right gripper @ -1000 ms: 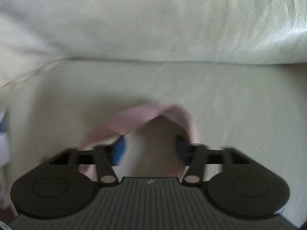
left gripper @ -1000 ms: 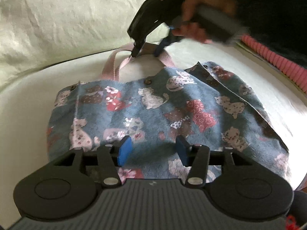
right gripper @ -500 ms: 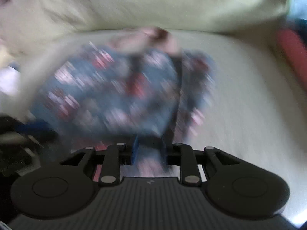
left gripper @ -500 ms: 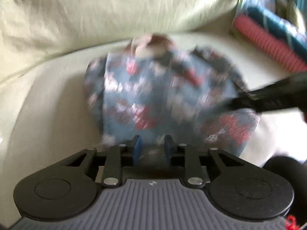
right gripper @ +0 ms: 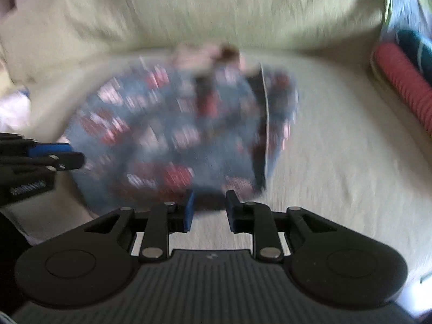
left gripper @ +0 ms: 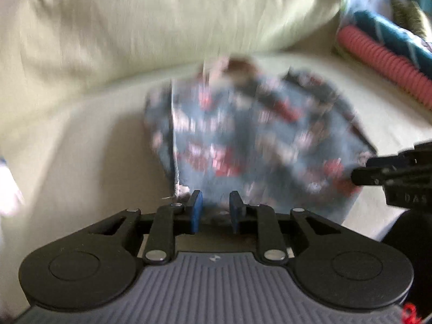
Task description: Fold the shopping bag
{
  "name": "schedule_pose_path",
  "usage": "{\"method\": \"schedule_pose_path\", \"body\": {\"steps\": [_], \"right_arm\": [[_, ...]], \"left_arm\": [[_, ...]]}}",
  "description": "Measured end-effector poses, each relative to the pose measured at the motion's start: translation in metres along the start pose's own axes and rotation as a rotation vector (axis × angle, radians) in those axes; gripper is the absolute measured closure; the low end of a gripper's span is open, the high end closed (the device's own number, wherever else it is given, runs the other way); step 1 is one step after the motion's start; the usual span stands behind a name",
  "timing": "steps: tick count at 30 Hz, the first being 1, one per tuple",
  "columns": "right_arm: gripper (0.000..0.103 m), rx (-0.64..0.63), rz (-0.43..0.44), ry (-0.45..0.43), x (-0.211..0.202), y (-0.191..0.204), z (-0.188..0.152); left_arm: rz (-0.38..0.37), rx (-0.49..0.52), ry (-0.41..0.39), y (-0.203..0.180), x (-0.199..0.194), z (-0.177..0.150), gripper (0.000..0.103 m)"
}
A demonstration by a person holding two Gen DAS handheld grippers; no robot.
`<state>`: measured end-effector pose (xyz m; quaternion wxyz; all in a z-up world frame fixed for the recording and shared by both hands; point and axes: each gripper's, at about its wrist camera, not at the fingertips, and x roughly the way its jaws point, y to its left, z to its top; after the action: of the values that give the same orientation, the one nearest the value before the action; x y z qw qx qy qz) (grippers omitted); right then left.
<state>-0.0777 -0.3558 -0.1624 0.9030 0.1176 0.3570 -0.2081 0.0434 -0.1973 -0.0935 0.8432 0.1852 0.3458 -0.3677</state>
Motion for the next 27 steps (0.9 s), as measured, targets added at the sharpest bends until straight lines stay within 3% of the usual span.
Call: {"method": "schedule_pose_path", "body": {"steps": [4, 6, 8, 11, 15, 17, 18, 19, 27], "right_arm": [[0.083, 0.019, -0.008, -0.025, -0.010, 0.000, 0.002], [0.081, 0.039, -0.001, -0.071, -0.020, 0.000, 0.003], [0.069, 0.043, 0.012, -0.071, -0.020, 0.000, 0.001], [0.067, 0.033, -0.019, -0.023, -0.002, -0.001, -0.008], [0.066, 0.134, -0.006, -0.025, -0.017, -0.010, -0.011], [0.048, 0.152, -0.014, -0.020, -0.029, -0.012, -0.013], [0.044, 0.161, -0.018, -0.018, -0.035, -0.012, -0.013], [0.043, 0.170, -0.022, -0.015, -0.040, -0.013, -0.014], [0.043, 0.258, -0.020, -0.017, -0.078, -0.026, -0.019]], "left_arm": [[0.003, -0.006, -0.039, -0.002, -0.009, -0.001, 0.076], [-0.040, -0.021, -0.077, -0.006, -0.023, 0.001, 0.076], [-0.080, -0.008, -0.096, -0.014, -0.030, 0.001, 0.074], [-0.056, 0.051, -0.049, -0.031, -0.015, -0.007, 0.074], [-0.004, 0.046, -0.022, -0.040, -0.016, -0.010, 0.073], [0.024, 0.049, -0.022, -0.044, -0.025, -0.005, 0.058], [0.032, 0.049, -0.022, -0.045, -0.030, -0.003, 0.054], [0.038, 0.052, -0.017, -0.047, -0.037, -0.002, 0.049], [0.044, 0.012, 0.014, -0.070, -0.075, 0.009, 0.047]]}}
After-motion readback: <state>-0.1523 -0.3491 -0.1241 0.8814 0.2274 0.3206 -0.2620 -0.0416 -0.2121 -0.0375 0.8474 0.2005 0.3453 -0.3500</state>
